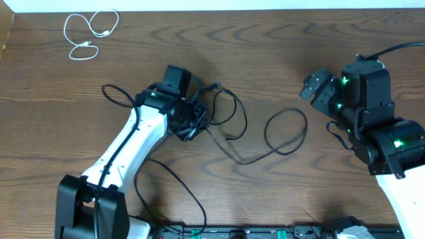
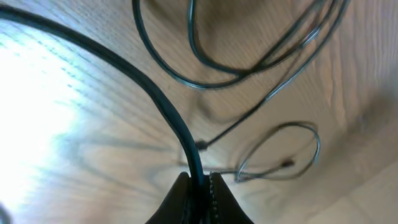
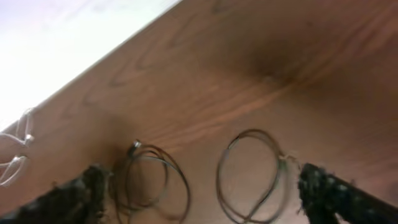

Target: Untangle cables

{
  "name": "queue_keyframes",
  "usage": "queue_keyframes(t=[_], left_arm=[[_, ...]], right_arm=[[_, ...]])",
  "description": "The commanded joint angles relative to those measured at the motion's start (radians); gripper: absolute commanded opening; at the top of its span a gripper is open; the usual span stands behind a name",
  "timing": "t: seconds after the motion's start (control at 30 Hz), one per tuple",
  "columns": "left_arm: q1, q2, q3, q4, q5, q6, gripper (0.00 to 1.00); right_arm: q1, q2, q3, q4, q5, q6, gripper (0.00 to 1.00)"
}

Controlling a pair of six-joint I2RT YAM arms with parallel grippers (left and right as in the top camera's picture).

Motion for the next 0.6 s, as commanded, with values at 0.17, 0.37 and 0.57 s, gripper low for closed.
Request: queue_keyframes(t=[0.17, 0.37, 0.57], left_arm=[[0.001, -0.056, 0.449, -0.368, -0.171, 0.368, 0.07], [0.001, -0.056, 0.766, -0.523, -0.172, 0.454, 0.07], [0.001, -0.056, 1.051, -0.552, -0.112, 0.454, 0.07]], right_arm=[[-0.004, 0.033, 0.015, -0.058, -0.003, -0.045, 0.99], [-0.004, 0.071, 0.015, -0.066, -0.045, -0.061, 0.99], [-0.004, 0.101, 0.015, -0.086, -0.045, -0.061, 0.99]])
